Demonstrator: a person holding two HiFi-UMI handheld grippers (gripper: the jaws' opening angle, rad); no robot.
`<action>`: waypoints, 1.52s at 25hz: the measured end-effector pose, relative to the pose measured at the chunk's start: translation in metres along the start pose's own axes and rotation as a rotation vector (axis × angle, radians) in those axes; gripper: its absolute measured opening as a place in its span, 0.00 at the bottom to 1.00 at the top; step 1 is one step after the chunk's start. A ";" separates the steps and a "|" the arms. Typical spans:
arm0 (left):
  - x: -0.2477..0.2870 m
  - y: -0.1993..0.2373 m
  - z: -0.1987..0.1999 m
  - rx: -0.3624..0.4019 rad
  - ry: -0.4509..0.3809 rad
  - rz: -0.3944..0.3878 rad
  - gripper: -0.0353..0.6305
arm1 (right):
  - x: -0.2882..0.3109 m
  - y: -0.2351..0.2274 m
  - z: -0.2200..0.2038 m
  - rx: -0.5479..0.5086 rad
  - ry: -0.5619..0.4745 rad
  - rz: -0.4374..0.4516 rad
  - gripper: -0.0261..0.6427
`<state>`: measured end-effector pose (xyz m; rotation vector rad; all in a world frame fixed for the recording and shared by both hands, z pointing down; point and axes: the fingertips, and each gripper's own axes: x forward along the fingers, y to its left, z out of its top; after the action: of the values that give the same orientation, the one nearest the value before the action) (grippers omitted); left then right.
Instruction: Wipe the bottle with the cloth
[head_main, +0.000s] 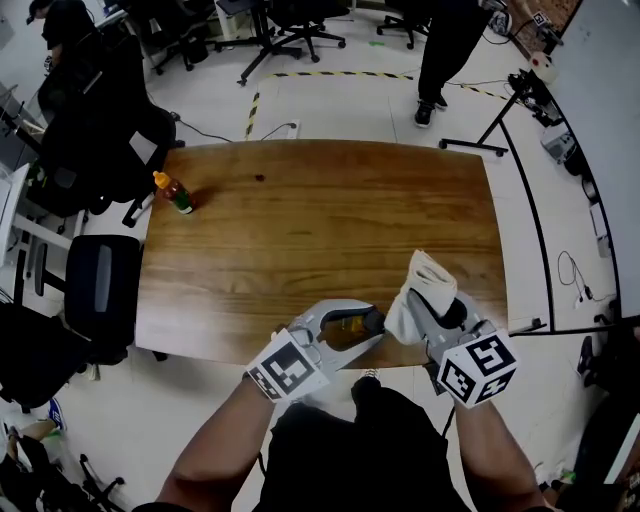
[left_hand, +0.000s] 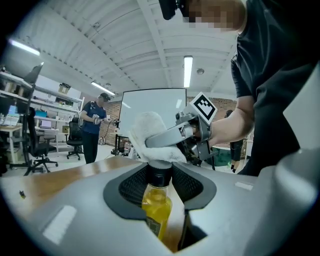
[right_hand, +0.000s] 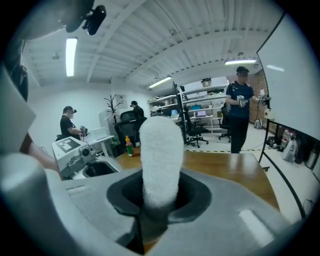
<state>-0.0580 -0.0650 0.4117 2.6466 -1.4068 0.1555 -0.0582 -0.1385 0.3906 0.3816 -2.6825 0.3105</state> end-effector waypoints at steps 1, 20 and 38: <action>0.000 0.001 0.000 0.003 0.003 0.012 0.30 | -0.005 -0.009 -0.005 0.021 0.006 -0.024 0.15; -0.032 0.000 -0.009 0.008 0.054 -0.062 0.45 | -0.045 0.020 -0.061 0.302 0.015 0.037 0.15; 0.005 0.012 -0.089 0.043 0.243 0.002 0.45 | -0.071 0.014 -0.086 0.351 0.043 -0.033 0.15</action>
<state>-0.0676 -0.0600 0.5012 2.5540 -1.3398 0.4943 0.0313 -0.0868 0.4342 0.5144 -2.5745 0.7753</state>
